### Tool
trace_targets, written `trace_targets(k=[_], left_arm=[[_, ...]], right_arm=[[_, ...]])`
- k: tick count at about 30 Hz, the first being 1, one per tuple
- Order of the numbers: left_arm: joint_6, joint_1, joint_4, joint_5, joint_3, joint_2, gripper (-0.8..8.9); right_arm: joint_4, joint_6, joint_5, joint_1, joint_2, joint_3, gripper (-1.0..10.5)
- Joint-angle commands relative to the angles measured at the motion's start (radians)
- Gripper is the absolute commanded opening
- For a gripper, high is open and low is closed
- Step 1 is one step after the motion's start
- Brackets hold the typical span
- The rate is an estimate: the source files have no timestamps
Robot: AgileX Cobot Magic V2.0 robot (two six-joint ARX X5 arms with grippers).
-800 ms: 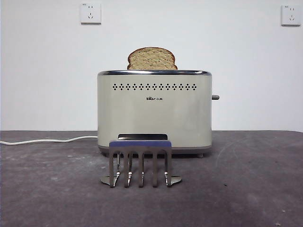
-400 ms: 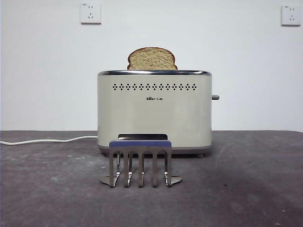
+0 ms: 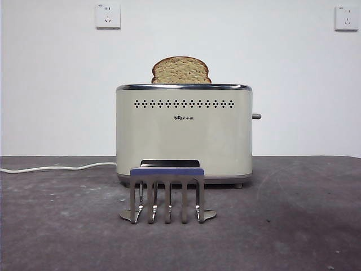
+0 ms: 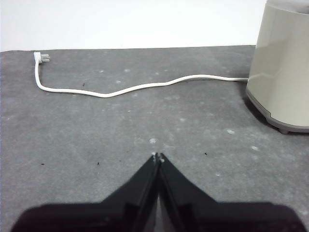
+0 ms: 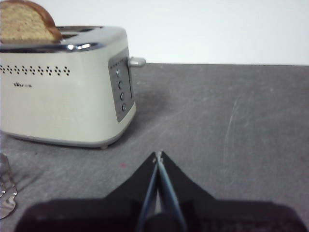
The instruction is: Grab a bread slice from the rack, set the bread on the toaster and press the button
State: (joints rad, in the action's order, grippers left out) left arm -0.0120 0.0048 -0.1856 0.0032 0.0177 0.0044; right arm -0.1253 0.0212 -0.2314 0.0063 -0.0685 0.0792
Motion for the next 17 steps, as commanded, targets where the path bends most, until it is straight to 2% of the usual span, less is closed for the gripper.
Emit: trace_targets(k=[1, 17], left_arm=[[-0.006, 0.004, 0.000, -0.001, -0.014, -0.003, -0.03], [-0.006, 0.004, 0.000, -0.001, -0.014, -0.003, -0.03]], right_arm=[[0.011, -0.028, 0.005, 0.002, 0.020, -0.032, 0.0], [-0.041, -0.051, 0.010, 0.003, 0.068, -0.074, 0.0]])
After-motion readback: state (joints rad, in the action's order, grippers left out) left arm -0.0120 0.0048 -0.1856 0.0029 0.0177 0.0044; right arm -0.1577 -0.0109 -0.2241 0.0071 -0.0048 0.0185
